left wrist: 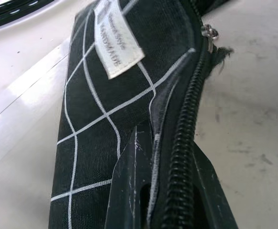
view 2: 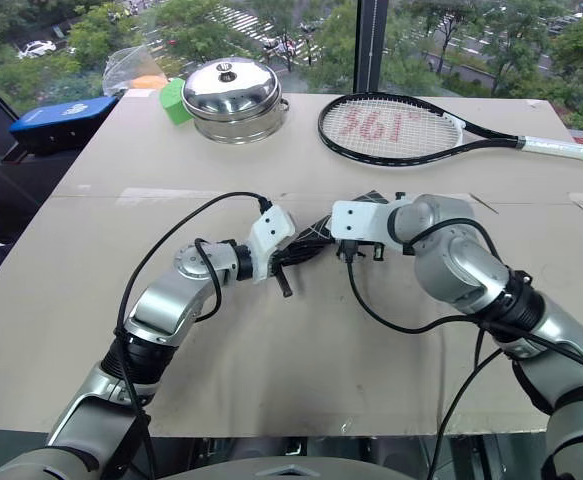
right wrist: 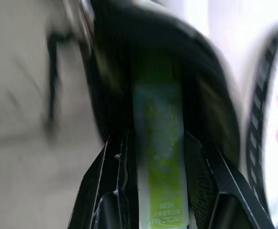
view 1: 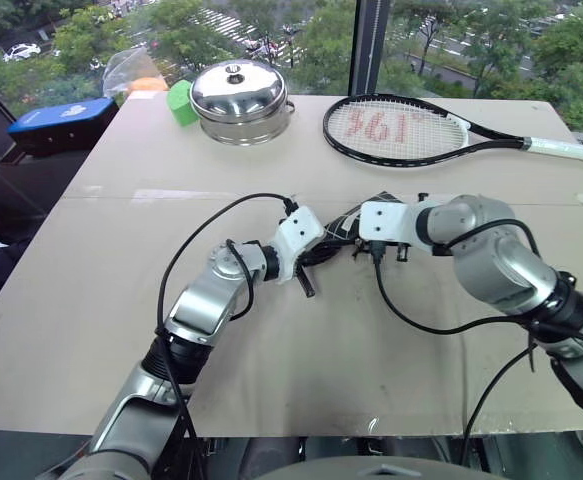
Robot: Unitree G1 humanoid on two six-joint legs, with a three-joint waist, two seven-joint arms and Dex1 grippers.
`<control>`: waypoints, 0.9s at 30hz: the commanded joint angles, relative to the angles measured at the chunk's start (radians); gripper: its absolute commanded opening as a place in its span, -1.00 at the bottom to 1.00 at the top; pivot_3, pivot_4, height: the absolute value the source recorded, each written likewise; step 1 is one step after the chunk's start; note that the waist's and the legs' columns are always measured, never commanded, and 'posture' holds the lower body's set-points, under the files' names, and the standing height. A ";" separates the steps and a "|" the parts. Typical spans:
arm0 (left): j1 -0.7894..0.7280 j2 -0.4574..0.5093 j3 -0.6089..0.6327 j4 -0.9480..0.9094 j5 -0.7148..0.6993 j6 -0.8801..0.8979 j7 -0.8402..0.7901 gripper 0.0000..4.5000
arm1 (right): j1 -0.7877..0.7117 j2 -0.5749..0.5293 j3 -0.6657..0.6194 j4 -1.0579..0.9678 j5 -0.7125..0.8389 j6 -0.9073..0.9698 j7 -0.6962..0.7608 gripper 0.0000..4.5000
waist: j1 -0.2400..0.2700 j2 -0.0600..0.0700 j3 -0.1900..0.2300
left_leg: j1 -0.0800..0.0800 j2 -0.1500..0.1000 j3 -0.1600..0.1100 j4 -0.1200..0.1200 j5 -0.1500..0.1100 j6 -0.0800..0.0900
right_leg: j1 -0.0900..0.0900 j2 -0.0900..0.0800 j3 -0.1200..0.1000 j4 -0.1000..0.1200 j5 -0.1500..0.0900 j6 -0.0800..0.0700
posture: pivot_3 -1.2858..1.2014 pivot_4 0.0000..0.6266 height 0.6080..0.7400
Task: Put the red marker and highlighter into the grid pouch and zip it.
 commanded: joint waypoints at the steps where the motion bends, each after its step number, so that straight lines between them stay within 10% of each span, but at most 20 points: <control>1: -0.017 -0.016 0.013 -0.021 -0.011 -0.017 0.000 -1.00 | 0.007 0.004 -0.097 -0.040 0.026 -0.009 -0.026 0.13 | -0.001 0.000 0.000 | 0.000 0.000 0.000 0.000 0.000 0.000 | 0.000 0.000 0.000 0.000 0.000 0.000 | 0.03 -0.52 1.00; 3: -0.016 -0.024 0.027 -0.019 -0.023 0.003 0.005 -1.00 | 0.043 0.021 -0.215 -0.137 0.105 0.104 0.003 0.42 | 0.000 -0.001 0.000 | 0.000 0.000 0.000 0.000 0.000 0.000 | 0.000 -0.001 0.000 0.000 0.000 0.000 | 0.03 -0.52 1.00; 12: -0.056 -0.047 0.074 0.013 -0.070 0.068 0.001 -1.00 | 0.254 0.182 -0.729 -0.612 0.512 0.822 0.100 0.42 | -0.002 -0.002 -0.001 | 0.000 0.001 -0.005 0.000 -0.003 0.004 | 0.002 0.000 -0.004 0.001 0.000 0.000 | 0.03 -0.52 1.00; 27: -0.073 -0.027 0.082 -0.004 -0.087 0.099 -0.022 -1.00 | 0.393 0.735 -0.773 -0.330 0.513 0.553 -0.499 0.42 | -0.002 -0.001 -0.001 | 0.001 0.000 -0.005 -0.001 0.001 -0.002 | 0.002 0.001 -0.003 0.001 0.000 0.000 | 0.03 -0.52 1.00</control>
